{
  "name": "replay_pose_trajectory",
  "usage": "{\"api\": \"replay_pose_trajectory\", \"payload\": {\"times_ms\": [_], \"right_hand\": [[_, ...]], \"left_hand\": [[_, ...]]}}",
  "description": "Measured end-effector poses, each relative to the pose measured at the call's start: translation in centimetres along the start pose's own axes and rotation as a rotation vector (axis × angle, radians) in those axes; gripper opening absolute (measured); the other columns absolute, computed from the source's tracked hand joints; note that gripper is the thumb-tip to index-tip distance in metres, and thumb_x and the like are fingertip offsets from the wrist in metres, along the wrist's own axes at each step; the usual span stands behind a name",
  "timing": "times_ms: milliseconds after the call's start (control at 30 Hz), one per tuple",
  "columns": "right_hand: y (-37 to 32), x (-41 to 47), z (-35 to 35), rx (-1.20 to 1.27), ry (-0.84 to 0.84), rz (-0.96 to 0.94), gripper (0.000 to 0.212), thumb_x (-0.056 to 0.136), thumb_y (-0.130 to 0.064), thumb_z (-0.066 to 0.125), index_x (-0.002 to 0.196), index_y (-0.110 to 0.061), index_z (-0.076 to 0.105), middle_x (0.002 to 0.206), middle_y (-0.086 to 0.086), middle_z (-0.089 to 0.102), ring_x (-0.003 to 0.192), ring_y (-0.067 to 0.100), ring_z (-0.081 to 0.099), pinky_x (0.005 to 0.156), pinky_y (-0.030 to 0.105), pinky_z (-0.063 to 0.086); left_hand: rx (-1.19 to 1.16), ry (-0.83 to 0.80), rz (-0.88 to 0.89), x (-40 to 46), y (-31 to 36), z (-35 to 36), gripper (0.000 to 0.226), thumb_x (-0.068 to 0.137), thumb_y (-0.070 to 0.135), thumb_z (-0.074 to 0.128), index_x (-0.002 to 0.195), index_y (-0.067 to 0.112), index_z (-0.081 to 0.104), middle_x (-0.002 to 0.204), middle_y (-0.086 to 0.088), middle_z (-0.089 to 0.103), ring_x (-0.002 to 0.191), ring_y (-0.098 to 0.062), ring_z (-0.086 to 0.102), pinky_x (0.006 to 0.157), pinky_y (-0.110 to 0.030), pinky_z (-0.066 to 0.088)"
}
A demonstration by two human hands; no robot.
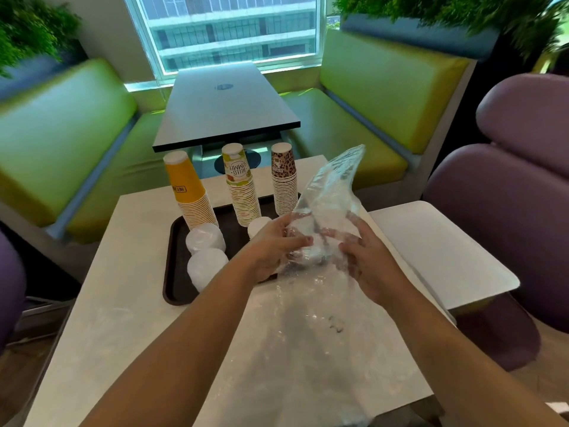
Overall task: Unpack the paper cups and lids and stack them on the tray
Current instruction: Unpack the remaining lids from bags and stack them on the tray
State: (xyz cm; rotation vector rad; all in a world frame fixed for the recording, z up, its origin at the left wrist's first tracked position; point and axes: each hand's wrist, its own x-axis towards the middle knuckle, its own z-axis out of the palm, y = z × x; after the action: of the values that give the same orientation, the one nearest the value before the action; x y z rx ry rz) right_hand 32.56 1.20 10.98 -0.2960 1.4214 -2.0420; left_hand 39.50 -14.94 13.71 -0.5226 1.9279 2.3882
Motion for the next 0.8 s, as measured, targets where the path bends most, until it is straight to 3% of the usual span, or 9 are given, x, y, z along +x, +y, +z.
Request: {"api": "replay_pose_trajectory", "payload": {"times_ms": [133, 267, 333, 400, 500, 567, 600, 700, 800], "right_hand": [[-0.5, -0.7, -0.4, 0.148, -0.074, -0.006, 0.047, 0.095, 0.010, 0.038, 0.127, -0.021, 0.053, 0.118, 0.001, 0.065, 0.058, 0.004, 0.062, 0.046, 0.016, 0.049], [-0.2, -0.7, -0.8, 0.233, -0.044, 0.018, 0.047, 0.092, 0.010, 0.039, 0.070, -0.013, 0.072, 0.100, 0.003, 0.071, 0.057, 0.012, 0.057, 0.048, 0.019, 0.049], [-0.2, -0.9, -1.2, 0.283, -0.029, 0.092, 0.026, 0.086, 0.002, 0.045, 0.090, -0.007, 0.070, 0.090, 0.008, 0.071, 0.057, 0.013, 0.063, 0.055, 0.024, 0.055], [-0.3, -0.9, -2.1, 0.343, -0.065, 0.170, 0.028, 0.080, -0.018, 0.047, 0.103, -0.008, 0.060, 0.084, 0.006, 0.072, 0.071, 0.020, 0.069, 0.068, 0.033, 0.059], [0.3, -0.6, -3.6, 0.166, -0.097, 0.232, 0.034, 0.096, -0.037, 0.044, 0.113, -0.013, 0.061, 0.109, 0.010, 0.069, 0.092, 0.026, 0.066, 0.086, 0.047, 0.054], [0.2, -0.4, -3.9, -0.145, -0.136, 0.227, 0.028, 0.096, -0.021, 0.052, 0.123, -0.013, 0.054, 0.121, 0.015, 0.062, 0.092, 0.020, 0.064, 0.088, 0.042, 0.053], [-0.1, -0.4, -3.7, -0.271, -0.149, 0.210, 0.029, 0.094, -0.011, 0.055, 0.123, -0.014, 0.052, 0.117, 0.014, 0.062, 0.086, 0.015, 0.065, 0.079, 0.033, 0.056], [-1.1, -0.3, -3.4, -0.601, -0.184, 0.074, 0.042, 0.083, -0.002, 0.066, 0.117, -0.020, 0.050, 0.113, 0.008, 0.061, 0.084, 0.003, 0.062, 0.065, 0.012, 0.050], [-0.7, -0.9, -3.0, -0.574, -0.001, -0.152, 0.035, 0.080, 0.001, 0.069, 0.106, -0.021, 0.060, 0.107, 0.001, 0.062, 0.089, 0.012, 0.062, 0.070, 0.015, 0.051]], "left_hand": [[-0.148, -0.084, 0.037, 0.2, -0.9, 0.2, 0.054, 0.087, -0.015, 0.048, 0.131, 0.016, 0.052, 0.097, -0.005, 0.070, 0.089, -0.021, 0.066, 0.081, -0.039, 0.055], [-0.171, -0.110, 0.062, -0.2, -1.2, 0.6, 0.043, 0.089, -0.011, 0.044, 0.076, 0.014, 0.077, 0.097, 0.000, 0.072, 0.086, -0.021, 0.064, 0.074, -0.034, 0.056], [-0.159, -0.108, 0.054, -0.3, -1.4, 0.6, 0.043, 0.088, -0.012, 0.045, 0.073, 0.012, 0.077, 0.093, -0.005, 0.072, 0.082, -0.024, 0.062, 0.066, -0.031, 0.056], [-0.147, -0.063, 0.075, -0.2, -1.5, 0.7, 0.037, 0.086, -0.014, 0.047, 0.075, 0.007, 0.076, 0.092, -0.010, 0.071, 0.078, -0.022, 0.066, 0.063, -0.031, 0.055], [-0.051, 0.036, 0.145, -0.1, -1.6, 0.8, 0.041, 0.083, -0.022, 0.044, 0.070, 0.004, 0.072, 0.109, -0.013, 0.064, 0.093, -0.021, 0.063, 0.070, -0.028, 0.057], [0.143, 0.073, 0.208, -0.2, -1.3, 0.8, 0.058, 0.078, -0.027, 0.034, 0.057, 0.012, 0.070, 0.112, -0.005, 0.059, 0.104, -0.014, 0.055, 0.080, -0.022, 0.050], [0.234, 0.073, 0.221, -0.4, -1.2, 0.9, 0.062, 0.077, -0.027, 0.031, 0.056, 0.016, 0.071, 0.110, 0.000, 0.058, 0.105, -0.011, 0.053, 0.083, -0.020, 0.047], [0.163, 0.082, 0.144, -1.1, -0.2, 1.8, 0.045, 0.089, -0.012, 0.032, 0.093, 0.011, 0.070, 0.112, 0.000, 0.059, 0.101, -0.011, 0.057, 0.075, -0.019, 0.052], [-0.157, 0.101, -0.020, -1.2, 0.1, 2.2, 0.036, 0.097, 0.032, 0.041, 0.130, 0.019, 0.049, 0.125, -0.011, 0.056, 0.104, -0.026, 0.060, 0.088, -0.038, 0.052]]}}
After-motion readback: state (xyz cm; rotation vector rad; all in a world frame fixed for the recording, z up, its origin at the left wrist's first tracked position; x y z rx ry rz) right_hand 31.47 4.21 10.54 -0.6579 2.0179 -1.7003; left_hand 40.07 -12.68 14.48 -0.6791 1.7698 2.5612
